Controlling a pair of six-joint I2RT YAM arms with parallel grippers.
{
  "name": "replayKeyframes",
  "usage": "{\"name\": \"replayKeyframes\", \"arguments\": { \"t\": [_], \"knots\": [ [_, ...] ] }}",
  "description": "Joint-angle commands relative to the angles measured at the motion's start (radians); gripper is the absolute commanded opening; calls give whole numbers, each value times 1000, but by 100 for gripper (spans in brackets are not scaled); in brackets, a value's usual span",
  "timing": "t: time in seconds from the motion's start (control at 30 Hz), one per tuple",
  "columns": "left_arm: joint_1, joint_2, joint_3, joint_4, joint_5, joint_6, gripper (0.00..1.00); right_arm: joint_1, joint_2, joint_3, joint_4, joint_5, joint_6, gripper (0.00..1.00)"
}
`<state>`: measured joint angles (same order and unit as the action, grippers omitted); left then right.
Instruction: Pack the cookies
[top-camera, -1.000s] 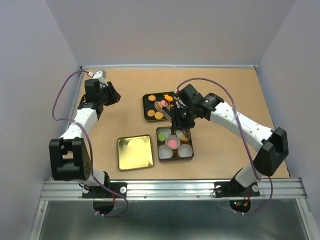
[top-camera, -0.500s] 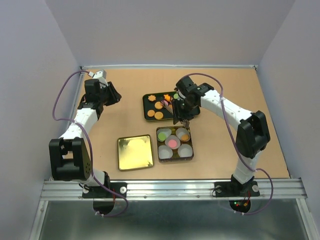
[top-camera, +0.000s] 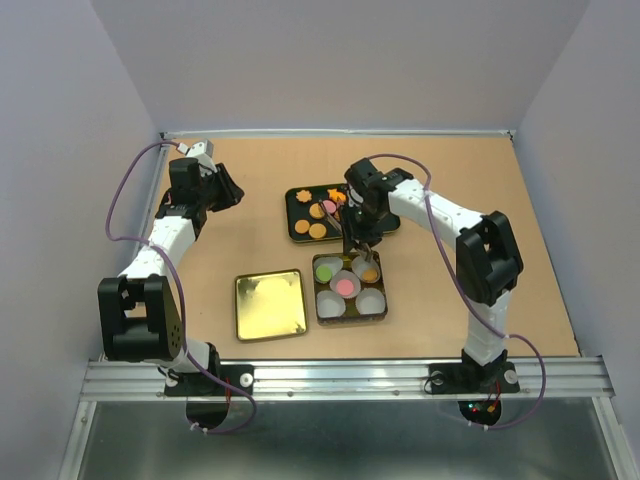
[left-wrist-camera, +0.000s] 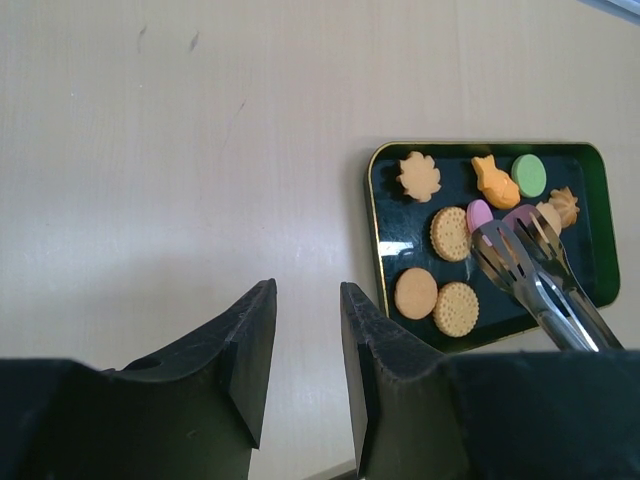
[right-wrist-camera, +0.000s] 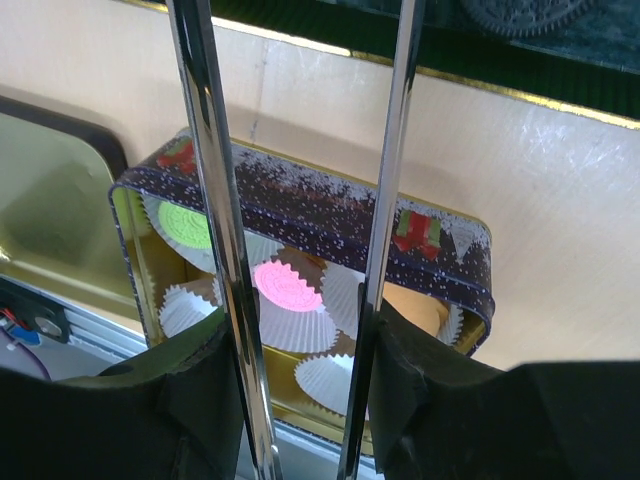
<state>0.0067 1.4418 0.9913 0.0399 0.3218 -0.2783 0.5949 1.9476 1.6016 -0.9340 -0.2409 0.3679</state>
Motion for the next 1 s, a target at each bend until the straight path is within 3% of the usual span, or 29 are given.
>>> {"name": "replayKeyframes", "arguments": {
  "t": [0.0, 0.57, 0.97],
  "knots": [
    [-4, -29, 9, 25, 19, -2, 42, -10, 16, 98, 24, -12, -15, 48],
    [-2, -32, 9, 23, 22, -2, 43, -29, 91, 164, 4, -21, -33, 47],
    [-4, -24, 15, 25, 25, -2, 42, -29, 28, 153, -37, 52, -34, 26]
  ]
}}
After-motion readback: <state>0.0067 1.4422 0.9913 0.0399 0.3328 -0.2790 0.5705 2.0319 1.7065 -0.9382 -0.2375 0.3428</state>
